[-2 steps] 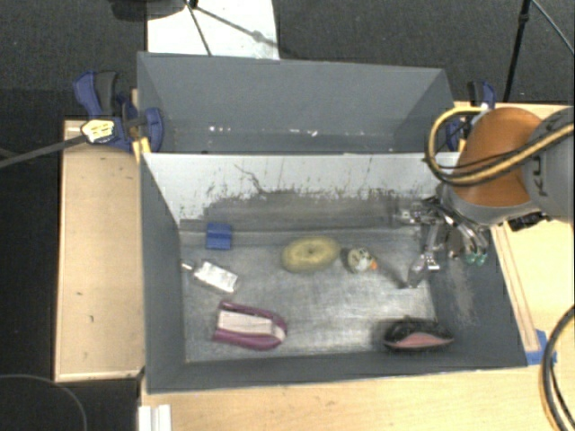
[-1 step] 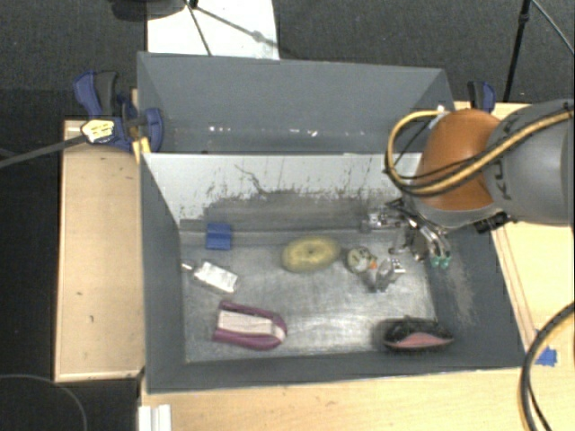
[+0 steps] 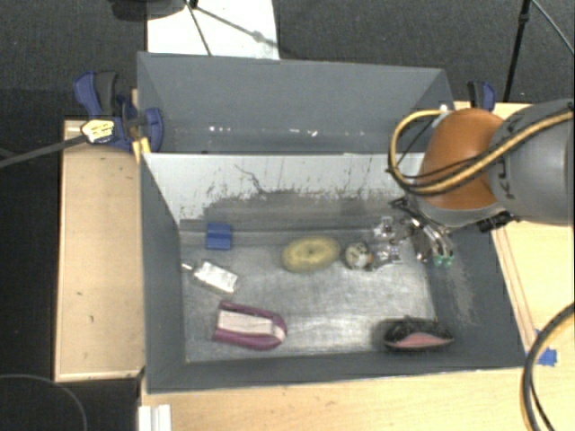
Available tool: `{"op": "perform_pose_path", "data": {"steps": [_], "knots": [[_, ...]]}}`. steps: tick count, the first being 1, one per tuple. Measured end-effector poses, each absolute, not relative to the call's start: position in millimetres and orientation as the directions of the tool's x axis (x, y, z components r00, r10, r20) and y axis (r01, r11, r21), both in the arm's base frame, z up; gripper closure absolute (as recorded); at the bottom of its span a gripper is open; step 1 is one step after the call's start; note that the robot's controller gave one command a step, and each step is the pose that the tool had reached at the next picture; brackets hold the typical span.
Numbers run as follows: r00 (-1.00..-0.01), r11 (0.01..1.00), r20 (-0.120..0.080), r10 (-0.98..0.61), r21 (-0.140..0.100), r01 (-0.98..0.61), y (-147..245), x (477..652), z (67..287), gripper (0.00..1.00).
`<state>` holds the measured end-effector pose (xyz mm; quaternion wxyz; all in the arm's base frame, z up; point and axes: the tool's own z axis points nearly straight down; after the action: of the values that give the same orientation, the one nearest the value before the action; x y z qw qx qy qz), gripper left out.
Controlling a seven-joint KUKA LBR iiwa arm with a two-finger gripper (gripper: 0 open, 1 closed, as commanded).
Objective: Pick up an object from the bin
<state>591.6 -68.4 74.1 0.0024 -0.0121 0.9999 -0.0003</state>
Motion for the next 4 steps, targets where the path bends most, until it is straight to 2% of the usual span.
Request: {"op": "perform_pose_path", "data": {"steps": [1,2,3,4], "knots": [[-0.999,0.999,-0.011,-0.039,-0.002,-0.039,-62,572.9,211,1.0],[-0.999,0.999,0.002,-0.043,0.0,-0.043,-60,569.4,162,1.0],[-1.0,1.0,-0.009,-0.026,-0.001,-0.026,-55,566.8,220,1.0],[-1.0,1.0,0.0,-0.009,0.001,-0.009,-47,551.8,188,1.0]]}}
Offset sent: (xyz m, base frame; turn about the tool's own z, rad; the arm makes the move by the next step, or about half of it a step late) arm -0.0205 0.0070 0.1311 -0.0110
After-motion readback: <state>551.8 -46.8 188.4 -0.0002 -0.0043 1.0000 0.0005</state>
